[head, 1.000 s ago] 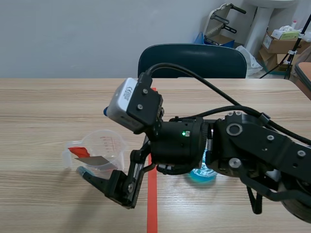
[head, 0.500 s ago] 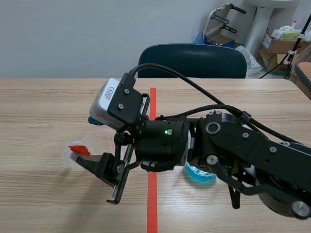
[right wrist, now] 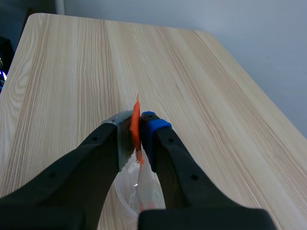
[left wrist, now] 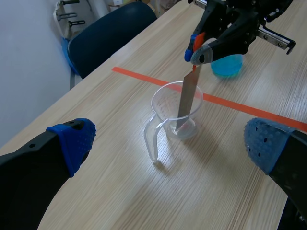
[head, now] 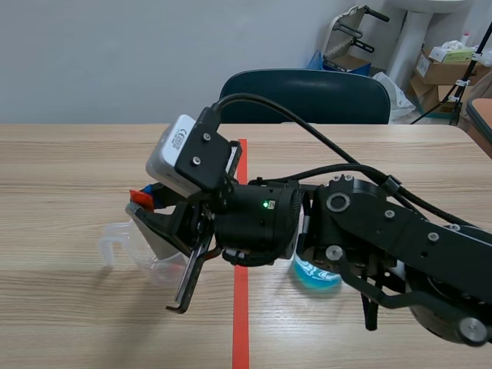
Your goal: Do the redox reaction experiment
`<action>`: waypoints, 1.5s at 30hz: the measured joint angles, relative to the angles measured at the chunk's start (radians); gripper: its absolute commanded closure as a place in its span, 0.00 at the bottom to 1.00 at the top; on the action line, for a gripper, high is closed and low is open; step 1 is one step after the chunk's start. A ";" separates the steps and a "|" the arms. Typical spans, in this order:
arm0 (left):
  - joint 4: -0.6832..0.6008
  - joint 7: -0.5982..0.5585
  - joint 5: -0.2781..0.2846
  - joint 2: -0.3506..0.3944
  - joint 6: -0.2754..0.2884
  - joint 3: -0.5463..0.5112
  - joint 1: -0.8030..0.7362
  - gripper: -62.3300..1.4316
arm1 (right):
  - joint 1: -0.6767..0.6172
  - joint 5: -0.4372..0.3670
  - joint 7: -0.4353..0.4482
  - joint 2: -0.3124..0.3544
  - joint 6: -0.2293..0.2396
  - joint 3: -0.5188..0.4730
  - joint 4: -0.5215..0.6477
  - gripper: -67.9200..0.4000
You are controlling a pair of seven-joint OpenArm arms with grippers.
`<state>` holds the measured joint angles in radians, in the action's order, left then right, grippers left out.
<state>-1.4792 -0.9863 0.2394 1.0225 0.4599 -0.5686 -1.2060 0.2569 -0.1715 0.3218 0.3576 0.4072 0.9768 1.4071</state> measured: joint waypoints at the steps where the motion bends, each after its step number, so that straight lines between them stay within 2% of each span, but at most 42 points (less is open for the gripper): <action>1: 0.000 0.001 0.000 0.000 0.000 0.000 0.001 0.00 | 0.000 0.000 0.001 0.000 0.000 0.000 0.000 0.98; 8: 0.000 0.013 -0.006 0.000 0.000 0.000 0.001 0.00 | 0.000 0.000 0.002 0.000 0.002 -0.009 0.014 0.98; 12: 0.000 0.013 -0.005 0.000 0.000 0.000 0.001 0.00 | 0.000 -0.003 -0.068 0.000 0.003 -0.048 0.081 0.98; 16: 0.000 0.013 -0.005 0.000 0.000 0.000 0.001 0.00 | 0.001 -0.055 -0.184 0.000 0.008 -0.086 0.164 0.98; 19: 0.000 0.013 -0.005 0.000 0.000 0.000 0.001 0.00 | 0.024 -0.116 -0.279 0.000 0.019 -0.088 0.213 0.98; 31: 0.000 0.035 -0.005 0.000 0.000 0.000 0.001 0.00 | 0.166 -0.428 -0.546 0.000 0.015 -0.089 0.302 0.98; 38: 0.000 0.035 -0.005 0.000 0.000 0.000 0.001 0.00 | 0.177 -0.524 -0.663 0.000 -0.003 -0.093 0.400 0.98; 40: 0.000 0.035 -0.005 0.000 0.000 0.000 0.001 0.00 | 0.177 -0.545 -0.689 0.000 -0.027 -0.103 0.431 0.98; 45: 0.000 0.034 -0.005 0.000 0.000 0.000 0.001 0.00 | 0.177 -0.590 -0.751 0.000 -0.055 -0.159 0.512 0.98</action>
<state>-1.4792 -0.9520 0.2340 1.0225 0.4599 -0.5686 -1.2049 0.4343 -0.7612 -0.4290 0.3573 0.3527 0.8173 1.9190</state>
